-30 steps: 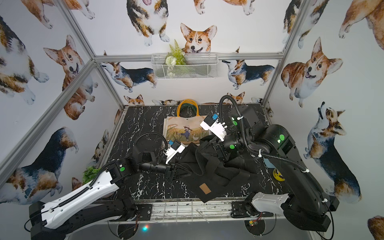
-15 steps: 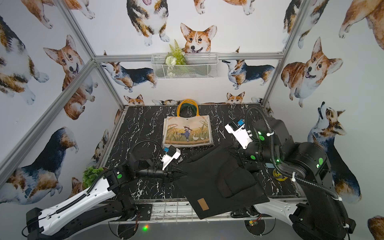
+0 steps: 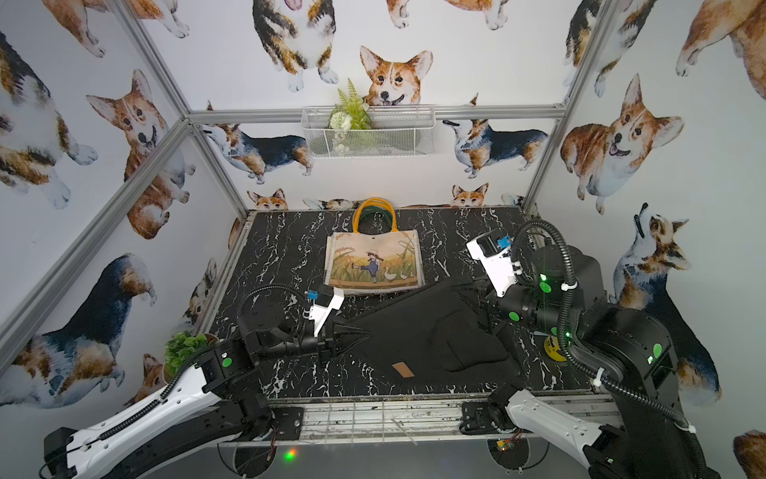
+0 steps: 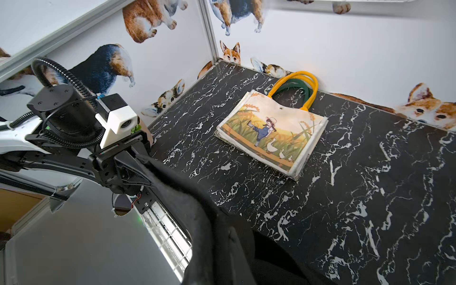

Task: Put away the canvas bag
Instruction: Press the canvas bag at the center of the board.

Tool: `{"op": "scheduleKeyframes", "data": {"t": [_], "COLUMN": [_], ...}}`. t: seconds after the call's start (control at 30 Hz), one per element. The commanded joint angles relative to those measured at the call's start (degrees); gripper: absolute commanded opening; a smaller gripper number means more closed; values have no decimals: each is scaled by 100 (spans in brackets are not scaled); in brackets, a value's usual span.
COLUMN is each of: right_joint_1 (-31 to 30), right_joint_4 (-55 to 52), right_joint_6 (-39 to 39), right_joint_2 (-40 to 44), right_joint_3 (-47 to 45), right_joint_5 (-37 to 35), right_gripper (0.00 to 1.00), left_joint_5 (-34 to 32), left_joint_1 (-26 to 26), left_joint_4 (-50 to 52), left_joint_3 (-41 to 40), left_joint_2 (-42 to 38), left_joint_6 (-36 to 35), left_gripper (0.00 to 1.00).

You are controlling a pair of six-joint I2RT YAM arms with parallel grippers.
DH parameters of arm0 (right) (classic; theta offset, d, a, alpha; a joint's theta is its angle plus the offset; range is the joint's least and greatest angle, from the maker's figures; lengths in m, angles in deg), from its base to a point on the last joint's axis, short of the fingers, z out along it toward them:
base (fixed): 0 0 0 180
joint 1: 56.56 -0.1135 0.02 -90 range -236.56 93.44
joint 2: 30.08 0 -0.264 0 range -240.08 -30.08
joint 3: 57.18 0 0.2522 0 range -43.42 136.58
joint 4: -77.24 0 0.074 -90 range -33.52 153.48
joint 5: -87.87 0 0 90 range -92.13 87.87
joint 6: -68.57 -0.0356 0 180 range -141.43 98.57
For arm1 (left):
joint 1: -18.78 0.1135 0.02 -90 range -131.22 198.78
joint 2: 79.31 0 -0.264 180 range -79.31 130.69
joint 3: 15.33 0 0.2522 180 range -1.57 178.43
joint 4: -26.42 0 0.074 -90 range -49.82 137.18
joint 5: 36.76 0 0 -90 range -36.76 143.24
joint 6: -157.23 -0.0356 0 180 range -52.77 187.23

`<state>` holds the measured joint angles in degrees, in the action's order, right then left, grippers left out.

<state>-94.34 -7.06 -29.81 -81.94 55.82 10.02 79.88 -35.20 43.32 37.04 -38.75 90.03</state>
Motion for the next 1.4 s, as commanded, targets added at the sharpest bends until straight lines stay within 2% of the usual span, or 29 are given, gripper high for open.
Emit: {"op": "scheduleKeyframes", "data": {"t": [0.0, 0.03, 0.1, 0.27, 0.33, 0.47, 0.67, 0.87, 1.03, 1.3, 1.33, 1.37], "right_joint_1": [75, 76, 70, 69, 69, -75, -777, -814, -839, -1007, -1033, -1053], "right_joint_4": [970, 966, 925, 654, 699, 1287, 1564, 2004, 2338, 1957, 1948, 1948], "right_joint_6": [250, 325, 472, 468, 342, -156, -284, -521, -779, -531, -509, -506], "right_joint_2": [93, 56, -72, -492, -590, -639, -878, -1016, -1195, -1764, -1804, -1828], "right_joint_3": [-51, -71, -80, -110, -232, -678, -741, -765, -716, -608, -592, -579], "right_joint_5": [-312, 42, 992, 2739, 3117, 3699, 3499, 3426, 3422, 3021, 2974, 2940], "right_gripper": [0, 0, 0, 0, 0, 0, 0, 0, 0, 0, 0, 0], "left_joint_5": [-301, -222, -118, -542, -580, -28, 861, 1467, 1696, 2112, 2201, 2302], "left_joint_1": [63, 63, 71, 85, 80, 80, 71, 71, 65, 54, 54, 54], "left_joint_4": [1001, 1119, 1480, 2782, 3051, 2955, 2183, 1452, 1051, 390, 311, 241], "left_joint_3": [173, 321, 642, 1917, 2303, 2756, 2686, 2418, 2407, 2568, 2572, 2564], "left_joint_2": [-93, -47, 92, 576, 794, 1222, 1537, 1674, 1787, 1851, 1851, 1851], "left_joint_6": [38, -86, -418, -1368, -1578, -1547, -1090, -688, -454, -13, 33, 60], "left_gripper": [52, 57, 61, 63, 63, 63, 64, 63, 63, 64, 58, 36]}}
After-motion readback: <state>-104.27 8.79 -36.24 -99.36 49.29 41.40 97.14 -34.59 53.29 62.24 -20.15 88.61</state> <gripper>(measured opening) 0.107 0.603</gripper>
